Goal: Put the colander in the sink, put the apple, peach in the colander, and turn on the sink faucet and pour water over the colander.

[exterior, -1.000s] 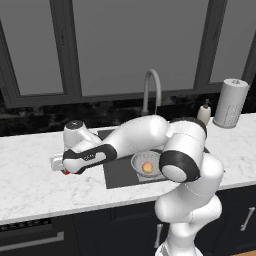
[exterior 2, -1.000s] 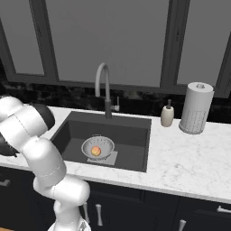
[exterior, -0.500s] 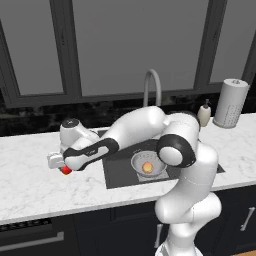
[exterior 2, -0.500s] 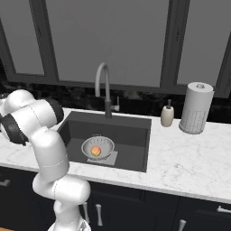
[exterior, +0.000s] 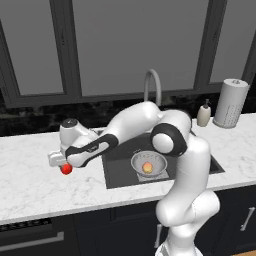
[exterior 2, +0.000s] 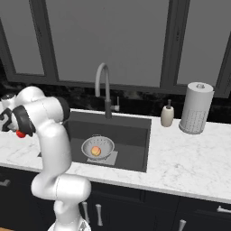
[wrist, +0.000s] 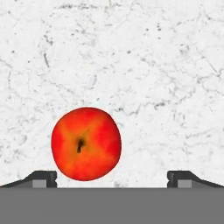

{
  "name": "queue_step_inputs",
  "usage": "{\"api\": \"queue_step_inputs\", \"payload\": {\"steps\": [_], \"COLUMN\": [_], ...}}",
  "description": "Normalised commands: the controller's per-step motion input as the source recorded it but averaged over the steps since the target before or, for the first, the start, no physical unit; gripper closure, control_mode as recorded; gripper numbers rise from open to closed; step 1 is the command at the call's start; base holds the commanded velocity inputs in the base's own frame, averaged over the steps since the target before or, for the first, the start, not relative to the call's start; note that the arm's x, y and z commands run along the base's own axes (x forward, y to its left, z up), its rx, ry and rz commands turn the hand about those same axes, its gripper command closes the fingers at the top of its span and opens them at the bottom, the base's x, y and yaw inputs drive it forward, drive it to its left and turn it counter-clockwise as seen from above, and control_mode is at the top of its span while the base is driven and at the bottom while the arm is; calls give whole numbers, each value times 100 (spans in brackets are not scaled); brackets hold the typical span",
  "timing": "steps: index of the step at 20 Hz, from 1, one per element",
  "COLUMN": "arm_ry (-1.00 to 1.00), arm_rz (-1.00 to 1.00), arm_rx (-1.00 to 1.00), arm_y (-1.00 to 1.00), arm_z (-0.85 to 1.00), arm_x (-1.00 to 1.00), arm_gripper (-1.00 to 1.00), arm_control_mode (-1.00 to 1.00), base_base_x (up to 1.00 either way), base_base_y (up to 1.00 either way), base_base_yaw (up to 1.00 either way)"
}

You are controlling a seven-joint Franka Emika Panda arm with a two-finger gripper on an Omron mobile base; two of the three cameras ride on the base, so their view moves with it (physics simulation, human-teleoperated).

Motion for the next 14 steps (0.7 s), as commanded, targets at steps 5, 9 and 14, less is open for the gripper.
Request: {"api": "queue_step_inputs", "payload": {"steps": [5, 9, 14], "arm_ry": [0, 0, 0], "arm_rz": [0, 0, 0], "arm_rx": [-1, 0, 0], "arm_y": [13, 12, 1], "arm_z": [-27, -2, -4], "arm_x": [18, 13, 5], "arm_gripper": [-100, -100, -100], "arm_control_mode": [-100, -100, -100], "base_base_x": [0, 0, 0], "base_base_y": [0, 0, 0], "base_base_yaw": [0, 0, 0]}}
